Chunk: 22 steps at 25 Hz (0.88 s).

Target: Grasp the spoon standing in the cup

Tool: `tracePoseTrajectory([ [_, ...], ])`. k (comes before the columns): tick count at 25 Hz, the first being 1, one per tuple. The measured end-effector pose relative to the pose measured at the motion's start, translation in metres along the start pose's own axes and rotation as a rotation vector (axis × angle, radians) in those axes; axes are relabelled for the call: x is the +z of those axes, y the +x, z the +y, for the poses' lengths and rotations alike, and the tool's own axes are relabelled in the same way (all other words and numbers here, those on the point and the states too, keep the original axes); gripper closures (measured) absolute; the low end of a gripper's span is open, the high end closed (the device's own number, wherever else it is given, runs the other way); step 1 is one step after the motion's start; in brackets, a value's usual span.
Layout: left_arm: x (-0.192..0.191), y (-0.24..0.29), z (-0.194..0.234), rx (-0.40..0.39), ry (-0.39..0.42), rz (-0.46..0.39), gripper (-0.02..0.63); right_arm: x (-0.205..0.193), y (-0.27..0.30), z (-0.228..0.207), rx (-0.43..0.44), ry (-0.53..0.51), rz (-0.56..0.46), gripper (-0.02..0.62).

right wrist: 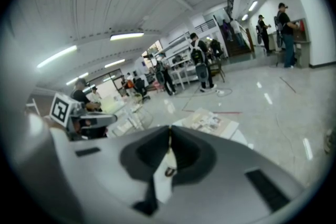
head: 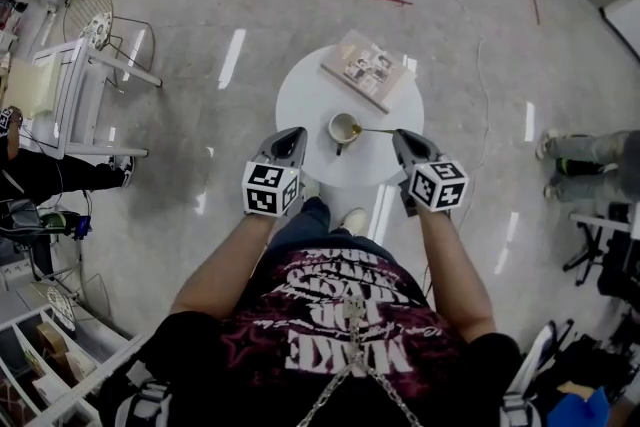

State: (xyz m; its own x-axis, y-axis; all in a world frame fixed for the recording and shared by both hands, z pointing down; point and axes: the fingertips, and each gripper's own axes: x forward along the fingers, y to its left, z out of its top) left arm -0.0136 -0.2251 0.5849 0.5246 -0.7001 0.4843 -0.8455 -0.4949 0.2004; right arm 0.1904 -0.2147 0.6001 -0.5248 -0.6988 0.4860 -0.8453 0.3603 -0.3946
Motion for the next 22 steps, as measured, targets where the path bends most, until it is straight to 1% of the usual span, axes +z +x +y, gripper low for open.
tracePoseTrajectory([
  [4,0.005,-0.004,-0.005,0.016,0.001,-0.013,0.581,0.013,-0.011,0.002,0.007,0.005,-0.034,0.560],
  [10,0.012,-0.015,-0.018,0.022,0.004,-0.035,0.581,0.026,-0.018,0.010,0.035,0.001,-0.050,0.560],
  [15,0.006,-0.015,-0.022,0.003,-0.005,-0.026,0.581,0.026,-0.018,0.015,0.045,0.004,-0.046,0.560],
  [18,0.008,-0.012,-0.017,-0.007,-0.003,-0.026,0.581,0.026,-0.013,0.017,0.035,0.007,-0.043,0.560],
  [22,0.013,-0.002,-0.010,-0.050,0.012,-0.016,0.581,0.023,-0.007,0.017,0.004,0.036,-0.036,0.560],
])
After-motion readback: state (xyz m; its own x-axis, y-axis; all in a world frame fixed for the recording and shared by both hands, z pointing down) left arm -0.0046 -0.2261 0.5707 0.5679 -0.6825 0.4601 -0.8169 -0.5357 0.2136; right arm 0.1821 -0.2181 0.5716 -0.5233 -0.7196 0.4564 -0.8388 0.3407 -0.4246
